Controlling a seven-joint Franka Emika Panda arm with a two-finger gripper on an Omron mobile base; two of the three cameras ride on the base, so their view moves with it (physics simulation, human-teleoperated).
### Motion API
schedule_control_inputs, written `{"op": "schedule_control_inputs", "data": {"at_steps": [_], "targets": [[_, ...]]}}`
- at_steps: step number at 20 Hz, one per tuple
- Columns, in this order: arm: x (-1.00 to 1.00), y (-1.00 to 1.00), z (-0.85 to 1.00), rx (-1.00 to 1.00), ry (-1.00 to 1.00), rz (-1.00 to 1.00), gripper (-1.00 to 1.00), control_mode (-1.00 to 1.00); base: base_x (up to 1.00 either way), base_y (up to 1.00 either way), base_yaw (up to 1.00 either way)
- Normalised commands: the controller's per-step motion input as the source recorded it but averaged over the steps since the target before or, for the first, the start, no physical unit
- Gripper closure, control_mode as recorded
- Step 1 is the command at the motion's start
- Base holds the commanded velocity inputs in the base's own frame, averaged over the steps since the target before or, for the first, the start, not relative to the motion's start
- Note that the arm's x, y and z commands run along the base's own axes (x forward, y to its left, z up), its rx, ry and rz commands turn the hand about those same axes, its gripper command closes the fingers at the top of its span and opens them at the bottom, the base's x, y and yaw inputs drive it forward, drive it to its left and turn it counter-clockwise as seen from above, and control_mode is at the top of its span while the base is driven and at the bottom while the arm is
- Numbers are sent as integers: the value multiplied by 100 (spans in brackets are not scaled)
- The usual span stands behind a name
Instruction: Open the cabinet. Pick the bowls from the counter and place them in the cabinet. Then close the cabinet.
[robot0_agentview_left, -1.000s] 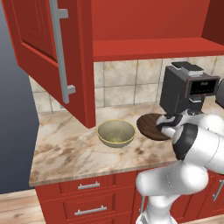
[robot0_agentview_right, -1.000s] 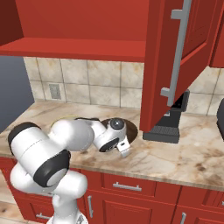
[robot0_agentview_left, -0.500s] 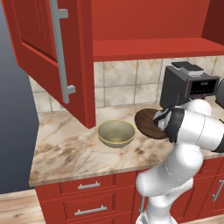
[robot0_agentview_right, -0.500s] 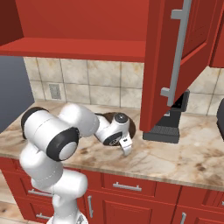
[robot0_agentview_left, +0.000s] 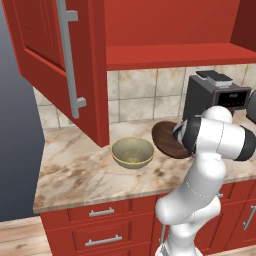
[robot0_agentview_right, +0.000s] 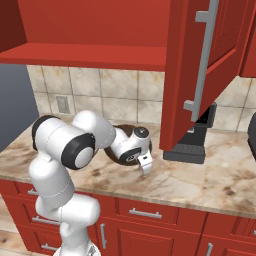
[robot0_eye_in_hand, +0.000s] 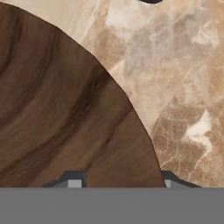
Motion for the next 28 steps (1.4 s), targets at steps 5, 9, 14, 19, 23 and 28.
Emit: {"op": "schedule_control_inputs", "data": {"at_steps": [5,9,14,19,23,28], "targets": [[0,0,0,0,0,-2,100,-100,0,0,0],[0,0,0,0,0,-1,100,-100,0,0,0],[0,0,0,0,0,-1,100,-100,0,0,0],[0,0,5,0,0,0,100,-100,0,0,0],[0,0,12,0,0,0,100,-100,0,0,0],[0,0,7,0,0,0,100,-100,0,0,0]]}}
